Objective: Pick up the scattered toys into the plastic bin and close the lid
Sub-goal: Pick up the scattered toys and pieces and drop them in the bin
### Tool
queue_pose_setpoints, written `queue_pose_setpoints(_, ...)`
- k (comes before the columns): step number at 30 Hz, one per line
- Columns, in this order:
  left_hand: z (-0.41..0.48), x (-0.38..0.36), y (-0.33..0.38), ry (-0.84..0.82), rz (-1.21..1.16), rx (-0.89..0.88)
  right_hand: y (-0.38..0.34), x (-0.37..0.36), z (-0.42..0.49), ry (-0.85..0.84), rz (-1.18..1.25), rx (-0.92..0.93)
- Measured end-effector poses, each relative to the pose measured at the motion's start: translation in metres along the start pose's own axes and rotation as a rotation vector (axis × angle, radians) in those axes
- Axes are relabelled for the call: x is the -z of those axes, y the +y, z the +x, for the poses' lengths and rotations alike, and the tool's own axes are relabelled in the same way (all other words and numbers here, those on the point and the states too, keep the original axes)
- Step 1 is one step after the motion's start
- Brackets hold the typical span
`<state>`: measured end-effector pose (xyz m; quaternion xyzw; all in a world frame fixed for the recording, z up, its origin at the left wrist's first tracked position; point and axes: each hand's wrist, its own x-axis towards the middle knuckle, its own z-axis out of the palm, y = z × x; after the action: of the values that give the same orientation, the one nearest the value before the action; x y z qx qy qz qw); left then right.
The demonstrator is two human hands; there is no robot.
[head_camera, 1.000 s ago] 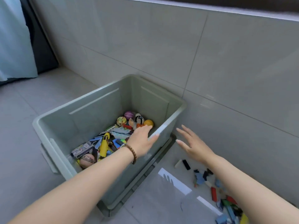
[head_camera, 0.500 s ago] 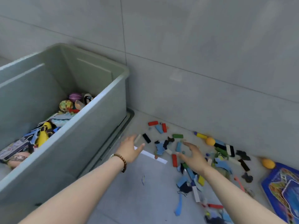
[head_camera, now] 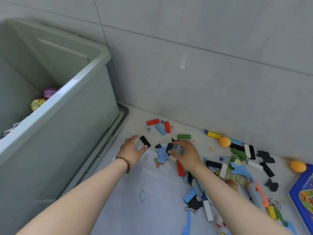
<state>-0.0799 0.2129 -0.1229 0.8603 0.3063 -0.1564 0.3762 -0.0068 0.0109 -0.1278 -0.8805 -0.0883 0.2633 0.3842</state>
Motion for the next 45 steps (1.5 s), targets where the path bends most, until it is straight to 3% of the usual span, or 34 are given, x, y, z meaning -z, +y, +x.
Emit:
queue_pose_setpoints(7, 0.018, -0.015, 0.002, 0.051, 0.042, -0.093, 0.004, -0.016, 0.022, 0.093, -0.047, -0.038)
queue_pose_setpoints(11, 0.027, -0.019, 0.011, 0.080, 0.033, -0.038, -0.004, -0.026, 0.025, 0.130, 0.014, -0.080)
queue_pose_setpoints(19, 0.031, -0.022, 0.019, 0.100, 0.012, -0.028, -0.018, -0.040, 0.031, -0.011, -0.200, -0.072)
queue_pose_setpoints(26, 0.031, -0.017, 0.009, 0.006, -0.054, -0.063, -0.011, -0.038, 0.027, 0.005, -0.047, -0.044)
queue_pose_setpoints(33, 0.020, -0.006, -0.008, -0.061, -0.450, 0.050, -0.007, -0.043, 0.020, 0.046, 0.018, 0.000)
queue_pose_setpoints(38, 0.014, -0.002, -0.012, -0.151, -0.606, 0.144, -0.009, -0.041, 0.020, 0.073, 0.064, 0.032)
queue_pose_setpoints(45, 0.000, 0.007, 0.005, -0.215, -0.856, 0.164, -0.024, -0.020, 0.014, -0.016, 0.459, -0.115)
